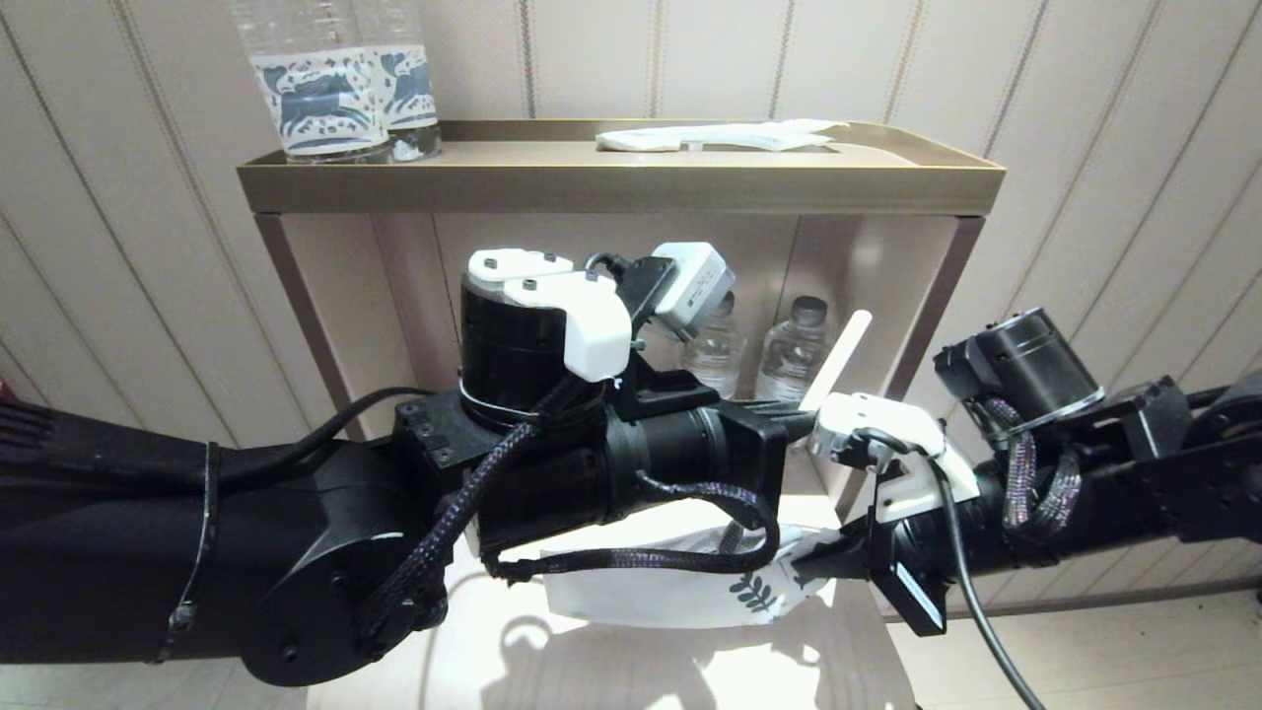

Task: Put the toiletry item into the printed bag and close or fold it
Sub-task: Place the toothbrush in the storage bag

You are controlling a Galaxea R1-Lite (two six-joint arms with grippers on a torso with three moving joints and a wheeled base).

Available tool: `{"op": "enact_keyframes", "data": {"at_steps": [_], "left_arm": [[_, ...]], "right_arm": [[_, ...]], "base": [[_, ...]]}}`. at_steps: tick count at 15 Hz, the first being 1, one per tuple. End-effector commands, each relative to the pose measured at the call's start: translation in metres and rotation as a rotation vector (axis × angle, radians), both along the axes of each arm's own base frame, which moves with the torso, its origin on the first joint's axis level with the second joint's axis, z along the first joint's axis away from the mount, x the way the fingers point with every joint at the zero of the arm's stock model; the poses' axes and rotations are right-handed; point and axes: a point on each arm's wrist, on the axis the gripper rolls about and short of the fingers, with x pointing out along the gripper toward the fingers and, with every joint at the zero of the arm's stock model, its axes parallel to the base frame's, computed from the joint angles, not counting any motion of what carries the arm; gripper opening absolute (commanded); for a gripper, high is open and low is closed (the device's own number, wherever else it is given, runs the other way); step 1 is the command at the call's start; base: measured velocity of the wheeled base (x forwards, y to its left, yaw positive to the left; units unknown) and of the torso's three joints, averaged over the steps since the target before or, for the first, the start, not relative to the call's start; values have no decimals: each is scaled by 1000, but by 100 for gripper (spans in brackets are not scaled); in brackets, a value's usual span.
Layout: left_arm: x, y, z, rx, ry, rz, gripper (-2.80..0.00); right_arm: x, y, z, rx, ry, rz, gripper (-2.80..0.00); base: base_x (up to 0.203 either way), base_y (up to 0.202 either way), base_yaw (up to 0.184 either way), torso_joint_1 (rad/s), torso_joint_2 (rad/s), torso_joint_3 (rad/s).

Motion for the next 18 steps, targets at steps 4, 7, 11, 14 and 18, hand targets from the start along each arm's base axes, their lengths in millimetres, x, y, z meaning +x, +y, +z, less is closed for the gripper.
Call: {"op": "enact_keyframes", "data": {"at_steps": [4, 7, 11, 14, 18], "left_arm": [[5, -13, -19, -12, -12, 14, -280], [5, -11, -19, -15, -18, 21, -280], [0, -1, 4, -60, -57, 26, -280], [-3, 3, 11, -74, -67, 27, -280], [-2, 1, 8, -62, -59, 23, -280]], "right_arm": [[0, 0, 0, 0, 1, 6, -280], [0, 0, 0, 7, 3, 11, -280], [2, 1, -4, 5, 16, 14, -280], [3, 2, -5, 3, 23, 13, -280], [3, 2, -6, 2, 24, 14, -280]], "base": [[0, 0, 0, 0, 0, 0], [0, 0, 0, 0, 0, 0], [0, 0, 0, 0, 0, 0], [0, 0, 0, 0, 0, 0], [0, 0, 0, 0, 0, 0]]}}
